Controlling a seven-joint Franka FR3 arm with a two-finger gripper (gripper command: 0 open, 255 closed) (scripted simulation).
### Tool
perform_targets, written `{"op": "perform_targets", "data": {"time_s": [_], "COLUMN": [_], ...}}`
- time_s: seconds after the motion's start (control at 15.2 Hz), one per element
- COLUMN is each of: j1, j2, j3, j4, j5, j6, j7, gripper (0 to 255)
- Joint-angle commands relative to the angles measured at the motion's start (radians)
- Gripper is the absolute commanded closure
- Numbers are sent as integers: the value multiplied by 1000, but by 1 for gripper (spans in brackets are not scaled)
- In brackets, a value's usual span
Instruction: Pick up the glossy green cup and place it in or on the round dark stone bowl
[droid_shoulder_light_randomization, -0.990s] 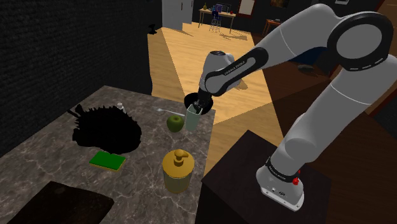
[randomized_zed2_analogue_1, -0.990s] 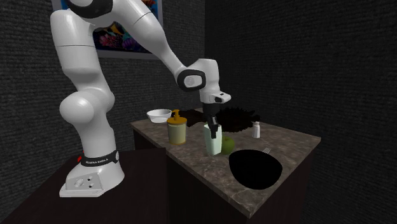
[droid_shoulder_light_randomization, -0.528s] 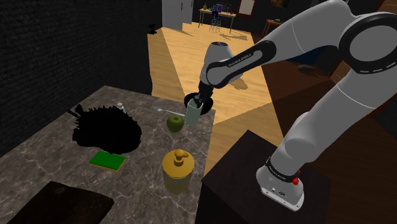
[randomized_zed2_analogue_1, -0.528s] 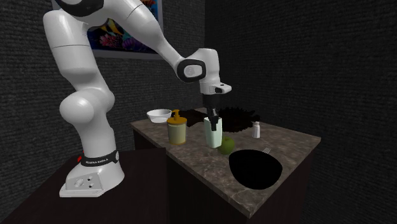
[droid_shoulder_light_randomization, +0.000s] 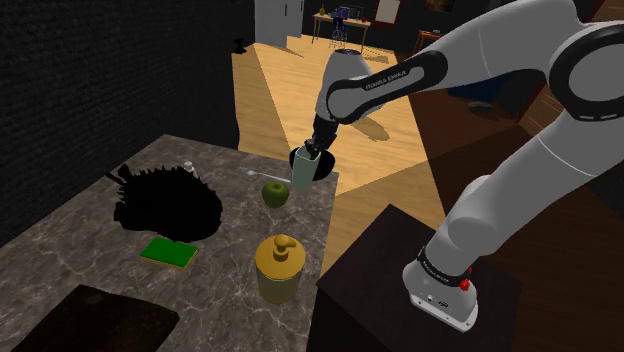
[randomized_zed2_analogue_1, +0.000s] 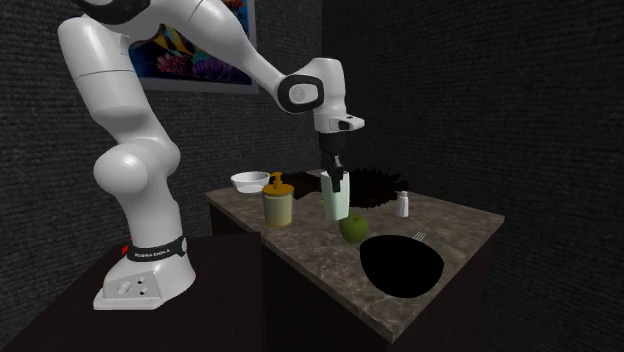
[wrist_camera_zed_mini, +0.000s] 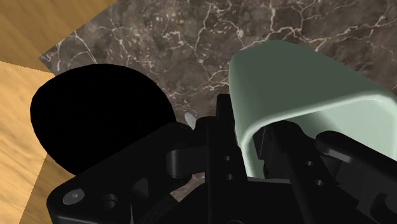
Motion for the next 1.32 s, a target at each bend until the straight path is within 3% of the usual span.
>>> {"op": "perform_targets", "data": {"time_s": [0.0,0.53,1.25], "j1": [-1,-2,-91], "j2": [-18,-63,175], "j3": [-2,-4,-138], "j4": [14,76,412], "j5": [0,-2,-1], "j6": [-32,-140,-245], "j7": [-2,1,-218], "gripper": [255,255,255]}}
